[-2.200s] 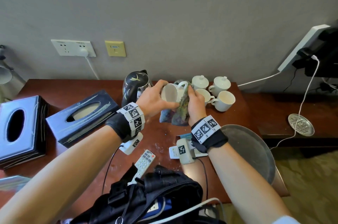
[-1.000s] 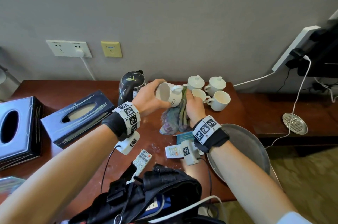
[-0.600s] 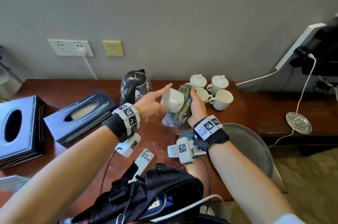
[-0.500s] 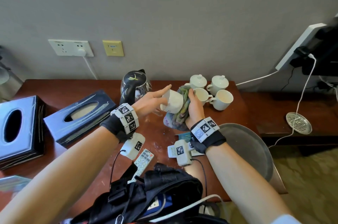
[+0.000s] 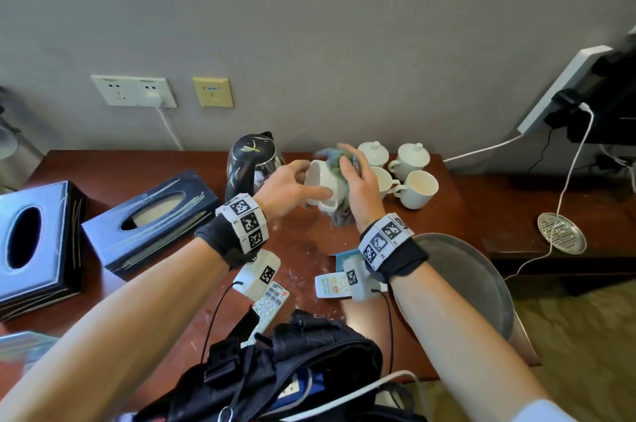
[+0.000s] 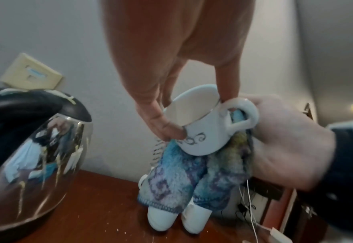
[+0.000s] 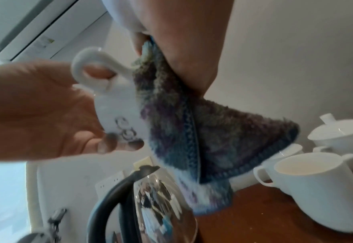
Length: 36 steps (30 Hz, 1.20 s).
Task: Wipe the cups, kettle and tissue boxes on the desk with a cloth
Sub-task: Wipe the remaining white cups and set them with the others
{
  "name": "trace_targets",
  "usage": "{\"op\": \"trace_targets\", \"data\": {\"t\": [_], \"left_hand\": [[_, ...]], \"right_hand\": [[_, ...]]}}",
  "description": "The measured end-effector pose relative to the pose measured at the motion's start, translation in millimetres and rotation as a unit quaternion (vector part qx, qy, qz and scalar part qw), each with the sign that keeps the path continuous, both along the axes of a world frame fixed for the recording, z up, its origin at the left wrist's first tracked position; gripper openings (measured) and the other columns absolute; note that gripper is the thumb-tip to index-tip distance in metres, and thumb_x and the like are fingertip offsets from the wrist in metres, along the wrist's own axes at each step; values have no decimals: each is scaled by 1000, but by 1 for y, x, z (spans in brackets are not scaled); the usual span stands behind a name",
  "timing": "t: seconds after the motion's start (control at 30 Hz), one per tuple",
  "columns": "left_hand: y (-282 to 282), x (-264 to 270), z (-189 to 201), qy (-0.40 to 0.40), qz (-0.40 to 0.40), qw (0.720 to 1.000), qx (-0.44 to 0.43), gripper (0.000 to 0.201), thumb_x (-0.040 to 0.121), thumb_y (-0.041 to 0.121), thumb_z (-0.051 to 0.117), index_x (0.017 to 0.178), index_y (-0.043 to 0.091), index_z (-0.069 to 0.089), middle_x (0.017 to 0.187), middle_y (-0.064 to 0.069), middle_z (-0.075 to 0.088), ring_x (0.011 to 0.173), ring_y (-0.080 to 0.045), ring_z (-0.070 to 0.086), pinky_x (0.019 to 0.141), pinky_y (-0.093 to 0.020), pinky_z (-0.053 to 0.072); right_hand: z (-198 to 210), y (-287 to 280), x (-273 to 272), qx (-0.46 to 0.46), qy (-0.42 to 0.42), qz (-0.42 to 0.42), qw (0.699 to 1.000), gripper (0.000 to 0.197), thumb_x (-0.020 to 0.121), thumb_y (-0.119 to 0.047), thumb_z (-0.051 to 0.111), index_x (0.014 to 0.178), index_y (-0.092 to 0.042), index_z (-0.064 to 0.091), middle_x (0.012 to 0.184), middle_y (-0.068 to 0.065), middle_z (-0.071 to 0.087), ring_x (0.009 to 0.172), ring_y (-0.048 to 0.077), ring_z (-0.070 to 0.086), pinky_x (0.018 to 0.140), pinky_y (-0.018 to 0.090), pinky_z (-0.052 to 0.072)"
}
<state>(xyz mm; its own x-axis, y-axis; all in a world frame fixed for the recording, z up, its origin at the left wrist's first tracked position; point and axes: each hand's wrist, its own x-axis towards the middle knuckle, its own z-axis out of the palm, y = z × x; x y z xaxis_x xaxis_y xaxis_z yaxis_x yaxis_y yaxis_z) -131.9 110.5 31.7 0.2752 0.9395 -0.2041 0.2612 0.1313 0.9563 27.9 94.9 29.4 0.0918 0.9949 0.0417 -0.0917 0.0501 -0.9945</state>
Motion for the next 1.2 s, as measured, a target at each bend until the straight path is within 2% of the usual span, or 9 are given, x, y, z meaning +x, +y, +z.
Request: {"op": "trace_targets", "data": {"t": [0.13, 0.23, 0.37, 0.57, 0.7, 0.83, 0.93, 1.0, 1.2], "left_hand": [[-5, 4, 5, 126, -31, 984, 125, 102, 59, 32, 87, 147, 17, 38, 136, -4, 56, 117, -23, 59, 100, -42, 49], [-7, 2, 6, 137, -48, 984, 102, 98, 73, 27, 86, 154, 20, 30, 143, -4, 51, 122, -24, 56, 107, -44, 44], [-4, -2, 9, 127, -68, 989, 41, 96, 72, 57, 78, 153, 31, 33, 147, 4, 51, 132, -17, 49, 114, -42, 38], [-1, 1, 10, 41, 7, 999, -33, 121, 55, 45, 88, 154, 9, 28, 122, -4, 67, 110, -22, 66, 104, -45, 48], [-5, 3, 10, -22, 1, 997, -72, 59, 77, 17, 82, 129, 3, 59, 114, -10, 73, 102, -24, 71, 97, -44, 54], [-8, 0, 7, -25, 9, 999, -43, 68, 72, 24, 86, 131, 7, 57, 112, -7, 73, 98, -21, 72, 89, -39, 59], [-16, 0, 5, 25, 23, 999, 36, 96, 55, 43, 88, 139, 14, 51, 118, -1, 69, 102, -15, 69, 90, -34, 57], [-22, 0, 6, 78, 20, 992, 94, 97, 61, 38, 89, 144, 14, 44, 123, -1, 64, 105, -15, 64, 91, -33, 55], [-25, -1, 5, 189, -26, 967, 171, 96, 72, 34, 86, 151, 16, 34, 136, -3, 50, 119, -21, 52, 104, -43, 45]], "right_hand": [[0, 15, 5, -159, 167, -27, 973, 37, 102, -32, 50, 131, -10, 56, 118, 16, 66, 98, 29, 66, 84, 41, 55], [-2, 17, 10, -198, 162, -28, 966, 41, 99, -37, 52, 128, -9, 60, 117, 17, 68, 99, 31, 67, 90, 46, 53], [-5, 12, 9, -183, 140, -37, 972, 32, 101, -33, 51, 124, -13, 61, 120, 16, 67, 103, 30, 67, 96, 50, 52], [-9, 4, 2, -123, 155, -75, 977, 59, 87, -32, 68, 139, -17, 46, 128, 11, 61, 110, 29, 65, 95, 50, 54], [-5, -2, 1, -66, 126, -61, 988, 27, 92, -21, 66, 116, -9, 60, 105, 13, 67, 90, 26, 68, 81, 46, 57], [4, -6, -1, -40, 117, -15, 992, 15, 93, -18, 64, 108, -16, 67, 104, 11, 70, 92, 26, 68, 80, 42, 57], [7, -2, -6, -89, 132, -5, 987, 23, 94, -26, 63, 115, -16, 67, 109, 13, 71, 95, 28, 69, 82, 42, 57], [7, 0, -7, -149, 147, 7, 978, 38, 94, -38, 63, 122, -12, 65, 112, 14, 71, 96, 29, 69, 80, 39, 57], [4, -4, -4, -197, 91, -7, 976, 28, 96, -43, 57, 97, -18, 70, 86, 2, 74, 82, 21, 69, 78, 36, 54]]}}
